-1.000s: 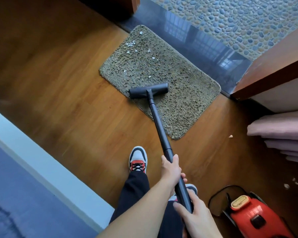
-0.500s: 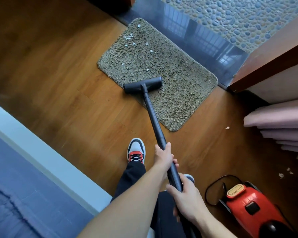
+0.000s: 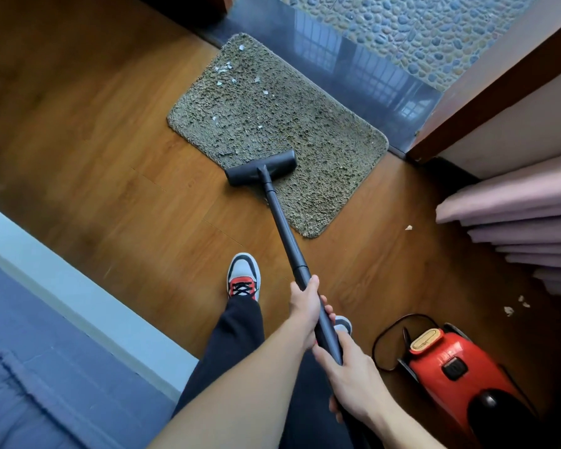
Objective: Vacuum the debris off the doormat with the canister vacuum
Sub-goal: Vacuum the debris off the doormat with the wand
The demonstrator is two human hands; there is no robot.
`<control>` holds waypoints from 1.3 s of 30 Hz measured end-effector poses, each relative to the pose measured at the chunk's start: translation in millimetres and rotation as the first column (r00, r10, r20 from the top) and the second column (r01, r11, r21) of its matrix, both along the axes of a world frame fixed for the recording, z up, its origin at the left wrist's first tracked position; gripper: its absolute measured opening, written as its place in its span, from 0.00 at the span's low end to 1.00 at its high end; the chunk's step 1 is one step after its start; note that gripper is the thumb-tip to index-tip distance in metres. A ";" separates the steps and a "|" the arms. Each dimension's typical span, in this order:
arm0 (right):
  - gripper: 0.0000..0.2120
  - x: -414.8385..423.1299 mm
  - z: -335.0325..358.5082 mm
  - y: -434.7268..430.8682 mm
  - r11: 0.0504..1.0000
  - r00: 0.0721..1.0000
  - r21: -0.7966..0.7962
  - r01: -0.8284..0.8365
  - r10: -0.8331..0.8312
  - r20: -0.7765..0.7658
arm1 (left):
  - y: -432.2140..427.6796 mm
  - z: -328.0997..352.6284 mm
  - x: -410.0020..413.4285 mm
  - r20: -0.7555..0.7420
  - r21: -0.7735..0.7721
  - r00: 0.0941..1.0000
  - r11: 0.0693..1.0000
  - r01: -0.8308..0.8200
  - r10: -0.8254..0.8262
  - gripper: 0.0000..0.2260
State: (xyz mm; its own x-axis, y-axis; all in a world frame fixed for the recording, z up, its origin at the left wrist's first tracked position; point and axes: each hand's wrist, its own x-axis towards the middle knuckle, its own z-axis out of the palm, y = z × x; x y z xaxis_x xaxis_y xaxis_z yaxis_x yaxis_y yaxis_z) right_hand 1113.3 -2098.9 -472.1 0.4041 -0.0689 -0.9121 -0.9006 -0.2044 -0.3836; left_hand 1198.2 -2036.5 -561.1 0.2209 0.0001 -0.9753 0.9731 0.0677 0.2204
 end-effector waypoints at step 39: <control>0.20 29.2 -26.1 27.2 0.995 0.997 -0.079 -0.060 0.063 0.037 | 27.4 -14.6 31.5 0.041 0.166 0.998 0.986 0.034 -0.041 0.22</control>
State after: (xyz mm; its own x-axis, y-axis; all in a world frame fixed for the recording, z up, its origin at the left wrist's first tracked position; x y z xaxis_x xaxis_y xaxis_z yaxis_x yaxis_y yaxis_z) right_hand 1142.4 -2071.6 -498.1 0.4450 -0.1128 -0.8884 -0.8701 -0.2890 -0.3992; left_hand 1229.7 -2009.1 -575.8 0.2666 0.1512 -0.9519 0.9633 -0.0096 0.2683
